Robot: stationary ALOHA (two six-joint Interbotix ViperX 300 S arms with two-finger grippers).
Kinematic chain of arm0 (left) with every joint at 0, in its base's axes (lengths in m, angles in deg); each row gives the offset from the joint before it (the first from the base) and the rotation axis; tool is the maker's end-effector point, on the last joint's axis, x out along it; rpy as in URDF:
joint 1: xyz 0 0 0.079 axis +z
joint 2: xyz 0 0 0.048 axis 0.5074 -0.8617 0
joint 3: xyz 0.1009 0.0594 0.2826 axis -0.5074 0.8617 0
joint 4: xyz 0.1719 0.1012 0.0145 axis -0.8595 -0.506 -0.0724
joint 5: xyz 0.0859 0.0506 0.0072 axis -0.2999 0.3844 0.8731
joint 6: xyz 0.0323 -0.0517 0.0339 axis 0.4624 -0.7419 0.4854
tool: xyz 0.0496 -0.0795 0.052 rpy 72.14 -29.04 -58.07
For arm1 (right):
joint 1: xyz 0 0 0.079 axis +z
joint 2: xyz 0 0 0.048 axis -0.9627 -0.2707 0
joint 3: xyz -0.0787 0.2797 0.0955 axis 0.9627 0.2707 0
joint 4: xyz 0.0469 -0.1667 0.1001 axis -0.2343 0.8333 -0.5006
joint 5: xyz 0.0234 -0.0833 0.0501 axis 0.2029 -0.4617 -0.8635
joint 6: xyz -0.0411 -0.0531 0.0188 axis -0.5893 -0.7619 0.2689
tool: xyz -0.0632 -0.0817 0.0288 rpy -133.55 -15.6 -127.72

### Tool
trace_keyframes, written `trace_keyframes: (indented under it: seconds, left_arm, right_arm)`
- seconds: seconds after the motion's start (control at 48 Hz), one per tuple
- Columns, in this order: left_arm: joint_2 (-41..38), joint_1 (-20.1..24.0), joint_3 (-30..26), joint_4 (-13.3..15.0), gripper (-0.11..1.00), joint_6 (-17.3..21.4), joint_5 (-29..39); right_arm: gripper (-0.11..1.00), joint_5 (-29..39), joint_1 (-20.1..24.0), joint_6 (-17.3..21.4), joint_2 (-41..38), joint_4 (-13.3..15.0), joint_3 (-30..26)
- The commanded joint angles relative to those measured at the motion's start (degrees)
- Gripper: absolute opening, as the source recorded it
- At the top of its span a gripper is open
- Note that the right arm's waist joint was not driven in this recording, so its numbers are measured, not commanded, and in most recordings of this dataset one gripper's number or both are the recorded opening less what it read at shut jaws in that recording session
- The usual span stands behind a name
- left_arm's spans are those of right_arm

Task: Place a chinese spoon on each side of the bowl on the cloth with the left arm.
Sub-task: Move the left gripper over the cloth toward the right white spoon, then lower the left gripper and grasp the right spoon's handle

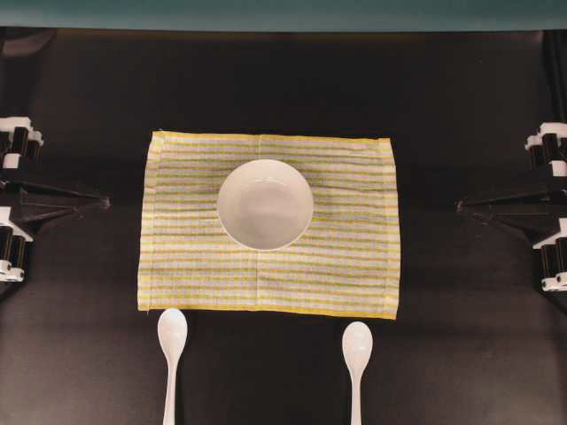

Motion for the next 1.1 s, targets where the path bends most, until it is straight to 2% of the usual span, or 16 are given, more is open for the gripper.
trace_keyframes:
  seconds: [0.0, 0.062, 0.167, 0.354, 0.583, 0.854, 0.937, 1.083]
  left_arm:
    - [-2.11, -0.88, -3.08, -2.20, 0.05, -2.90, 1.32]
    - [-4.04, -1.05, -4.66, -2.20, 0.04, -6.42, 3.16]
    - [-8.26, -1.41, -7.21, -2.29, 0.01, -13.27, 5.89]
    - [-17.23, -1.49, -10.55, -2.29, 0.01, -19.60, 6.86]
    - [-30.85, -2.02, -18.63, -2.29, 0.01, -20.48, 8.53]
    - [-47.29, -2.99, -34.89, -2.29, 0.02, -20.57, 21.18]
    - [-52.12, -3.96, -39.38, -2.29, 0.07, -20.57, 21.36]
    - [-58.27, -4.48, -44.82, -2.29, 0.27, -20.65, 21.62]
  right_arm:
    - [0.03, -0.35, 0.00, -0.44, -0.53, -0.09, -0.44]
    - [0.07, 0.18, 0.00, -0.79, -0.62, -0.09, -0.09]
    - [0.00, 2.02, 0.00, -0.88, -0.53, -0.09, 0.00]
    - [0.00, 6.15, 0.00, -0.88, -0.62, -0.09, 0.00]
    - [0.00, 10.20, 0.00, -0.88, -0.53, -0.09, 0.00]
    - [0.00, 13.89, 0.00, -0.26, -0.18, -0.09, 0.00]
    - [0.00, 14.33, 0.00, -0.18, 0.09, -0.09, 0.09]
    - [0.00, 14.77, 0.00, -0.18, 0.44, -0.09, 0.18]
